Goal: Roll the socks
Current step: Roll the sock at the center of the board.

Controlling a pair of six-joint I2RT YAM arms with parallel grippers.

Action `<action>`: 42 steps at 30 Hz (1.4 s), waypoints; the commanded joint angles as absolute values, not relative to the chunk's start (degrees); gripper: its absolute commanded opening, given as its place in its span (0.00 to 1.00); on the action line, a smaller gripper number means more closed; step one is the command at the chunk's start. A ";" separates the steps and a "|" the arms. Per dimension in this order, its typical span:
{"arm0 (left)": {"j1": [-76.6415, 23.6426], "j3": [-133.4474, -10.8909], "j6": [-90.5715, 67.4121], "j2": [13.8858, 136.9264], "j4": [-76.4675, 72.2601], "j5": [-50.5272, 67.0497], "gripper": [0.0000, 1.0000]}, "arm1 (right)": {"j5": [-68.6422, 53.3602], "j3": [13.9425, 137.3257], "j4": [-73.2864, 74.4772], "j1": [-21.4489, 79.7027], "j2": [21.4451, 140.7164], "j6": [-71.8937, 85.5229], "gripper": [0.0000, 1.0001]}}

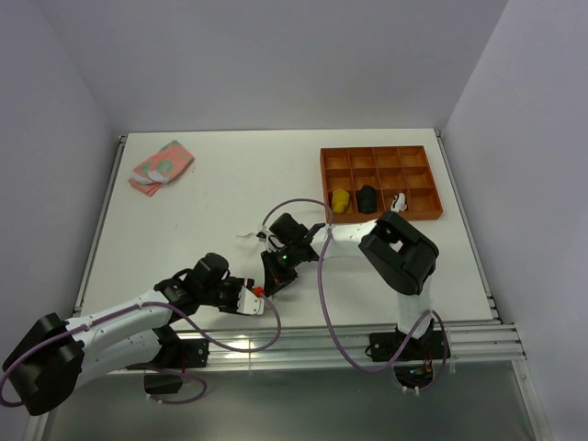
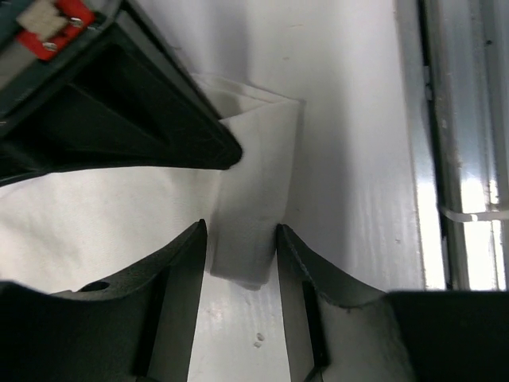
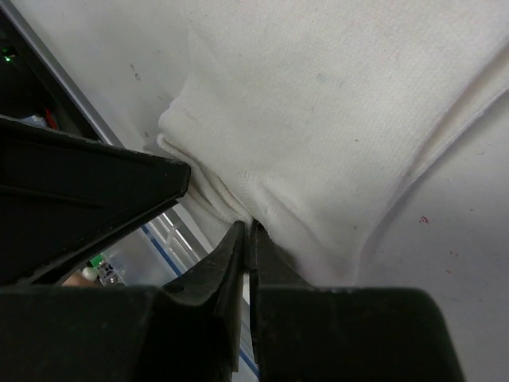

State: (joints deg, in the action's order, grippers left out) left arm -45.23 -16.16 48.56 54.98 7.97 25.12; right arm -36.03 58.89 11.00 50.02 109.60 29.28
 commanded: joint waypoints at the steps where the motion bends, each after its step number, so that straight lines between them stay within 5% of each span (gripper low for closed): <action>1: -45.09 -16.52 46.76 53.61 3.35 22.77 0.46 | -27.42 56.86 19.69 51.15 114.08 27.07 0.00; 26: -47.72 -16.61 47.02 49.22 12.56 28.04 0.50 | -26.98 57.22 19.42 50.98 115.75 27.60 0.00; 42: -48.69 -16.08 43.77 55.99 5.98 23.12 0.45 | -27.07 56.60 19.77 50.80 114.44 27.07 0.00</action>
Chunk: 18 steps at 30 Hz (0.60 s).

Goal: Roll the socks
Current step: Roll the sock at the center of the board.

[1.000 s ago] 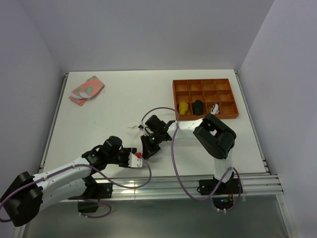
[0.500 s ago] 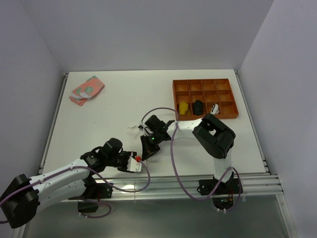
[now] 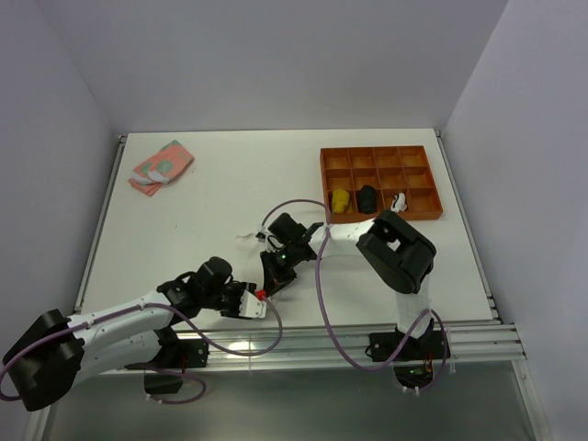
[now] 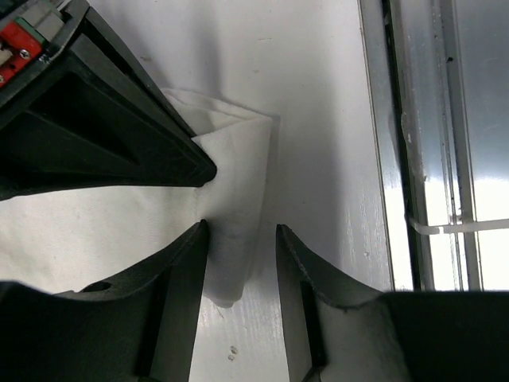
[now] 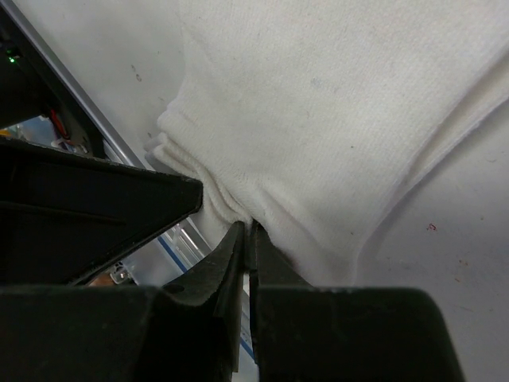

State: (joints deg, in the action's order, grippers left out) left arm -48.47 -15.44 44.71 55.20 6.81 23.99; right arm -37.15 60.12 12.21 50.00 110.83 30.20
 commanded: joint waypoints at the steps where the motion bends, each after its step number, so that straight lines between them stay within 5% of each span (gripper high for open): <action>1: -48.69 -16.08 43.60 55.99 5.89 23.12 0.45 | -27.16 56.51 19.95 50.80 114.26 26.98 0.00; 9: -48.69 -16.96 41.05 59.59 4.92 22.32 0.40 | -26.89 52.39 17.15 51.42 111.01 27.77 0.00; 18: -48.69 -19.86 41.40 61.61 10.36 24.87 0.18 | -22.77 51.67 17.49 51.50 109.68 27.95 0.00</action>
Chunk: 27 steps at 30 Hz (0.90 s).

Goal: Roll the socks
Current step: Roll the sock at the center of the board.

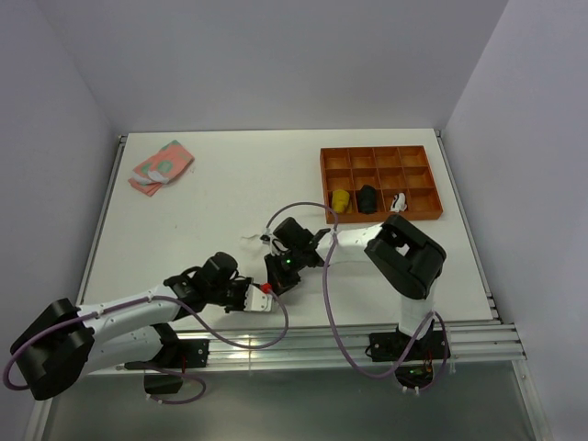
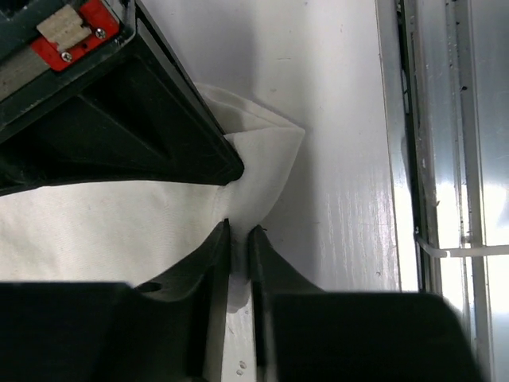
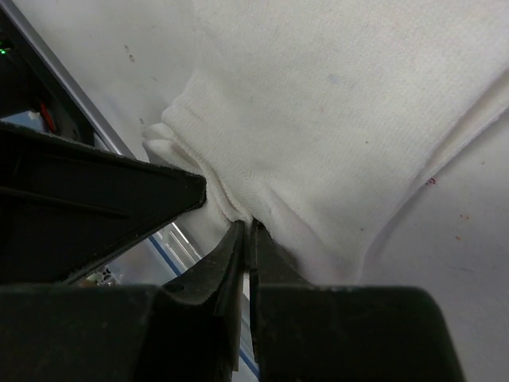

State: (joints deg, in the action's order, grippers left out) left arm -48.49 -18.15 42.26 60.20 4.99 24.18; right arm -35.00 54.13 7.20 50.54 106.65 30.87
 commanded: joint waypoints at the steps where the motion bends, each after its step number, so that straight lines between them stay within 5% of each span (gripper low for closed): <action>1: -48.69 -20.21 41.66 61.79 12.02 24.79 0.13 | -21.20 53.25 18.01 51.50 109.86 28.04 0.01; 8: -47.82 -26.09 42.01 65.30 20.98 26.88 0.02 | -8.29 57.83 18.81 51.24 104.87 31.63 0.40; 11: -45.97 -28.46 42.36 67.93 22.67 28.38 0.00 | -2.58 56.34 17.67 50.45 100.03 34.36 0.48; 27: -35.95 -50.18 50.53 93.94 49.91 41.74 0.00 | 9.22 34.99 1.15 50.88 71.21 42.81 0.52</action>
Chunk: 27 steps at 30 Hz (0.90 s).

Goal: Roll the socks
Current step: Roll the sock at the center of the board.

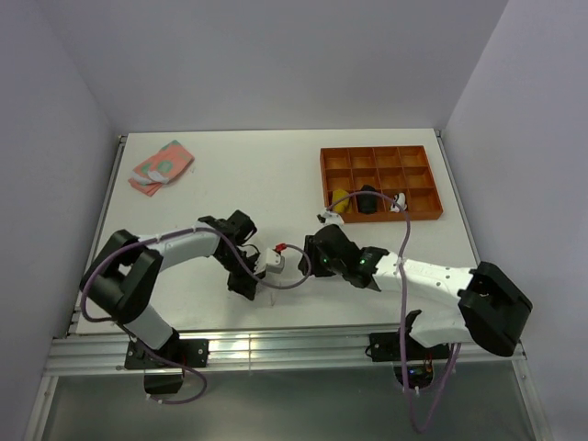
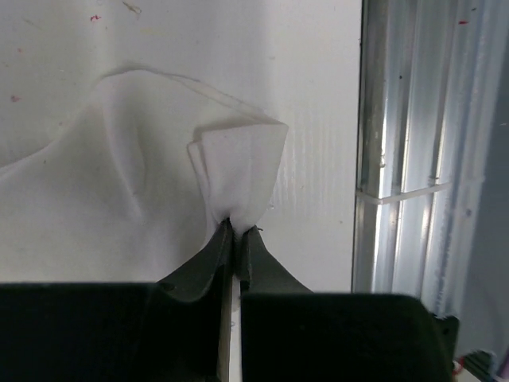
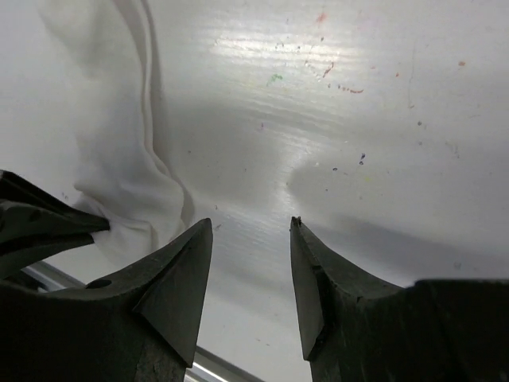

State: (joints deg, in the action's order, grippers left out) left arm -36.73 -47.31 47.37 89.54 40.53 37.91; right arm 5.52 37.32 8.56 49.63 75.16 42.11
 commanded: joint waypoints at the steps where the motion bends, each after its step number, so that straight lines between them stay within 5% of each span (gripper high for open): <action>1: -35.60 -51.06 50.62 95.17 51.05 43.14 0.00 | 10.97 34.81 0.45 52.89 70.67 42.19 0.52; 15: -28.48 -65.38 59.23 115.92 72.22 52.38 0.00 | 24.70 38.23 -7.74 69.78 77.17 31.38 0.51; 27: -26.19 -66.10 54.06 117.16 67.51 52.12 0.00 | 9.06 39.37 -7.47 70.31 76.10 20.66 0.50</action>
State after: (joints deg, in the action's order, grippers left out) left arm -26.20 -65.67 55.83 117.64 70.02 52.18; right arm 13.91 36.82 -5.08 69.89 74.52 25.06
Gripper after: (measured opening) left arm 0.080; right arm 0.509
